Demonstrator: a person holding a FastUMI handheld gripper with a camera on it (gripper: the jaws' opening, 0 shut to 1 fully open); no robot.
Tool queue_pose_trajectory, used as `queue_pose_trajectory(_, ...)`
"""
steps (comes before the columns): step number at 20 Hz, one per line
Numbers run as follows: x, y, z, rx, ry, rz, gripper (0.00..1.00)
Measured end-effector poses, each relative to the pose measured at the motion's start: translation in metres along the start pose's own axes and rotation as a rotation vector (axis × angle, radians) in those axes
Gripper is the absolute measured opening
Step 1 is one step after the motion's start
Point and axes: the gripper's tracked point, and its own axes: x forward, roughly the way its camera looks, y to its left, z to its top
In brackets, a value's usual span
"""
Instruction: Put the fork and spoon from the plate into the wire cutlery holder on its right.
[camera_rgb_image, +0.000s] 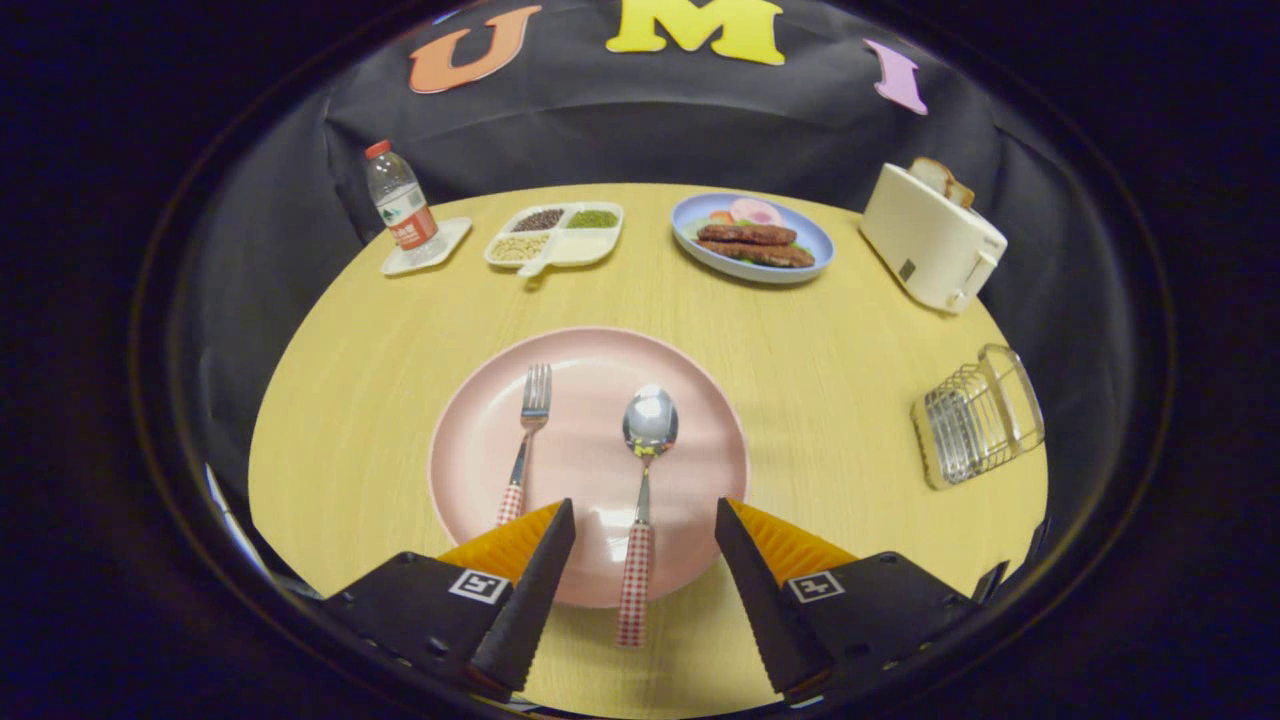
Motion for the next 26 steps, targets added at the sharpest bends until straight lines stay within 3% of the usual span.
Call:
queue_pose_trajectory(2, 0.007, 0.002, -0.002, 0.012, 0.014, 0.002, 0.72)
queue_pose_trajectory(5, 0.017, 0.003, -0.008, 0.022, 0.048, 0.001, 0.63)
queue_pose_trajectory(10, 0.021, 0.008, -0.016, 0.031, 0.078, 0.014, 0.33)
queue_pose_trajectory(11, 0.022, 0.002, -0.017, 0.027, 0.081, -0.011, 0.33)
queue_pose_trajectory(12, 0.020, 0.002, -0.015, 0.021, 0.079, -0.013, 0.11)
queue_pose_trajectory(13, 0.023, 0.005, -0.014, 0.017, 0.072, -0.002, 0.12)
queue_pose_trajectory(14, 0.021, 0.006, -0.013, 0.009, 0.062, 0.004, 0.06)
queue_pose_trajectory(18, 0.001, 0.003, -0.001, -0.020, 0.013, 0.017, 0.03)
queue_pose_trajectory(26, -0.087, -0.038, 0.050, -0.089, -0.112, 0.055, 0.03)
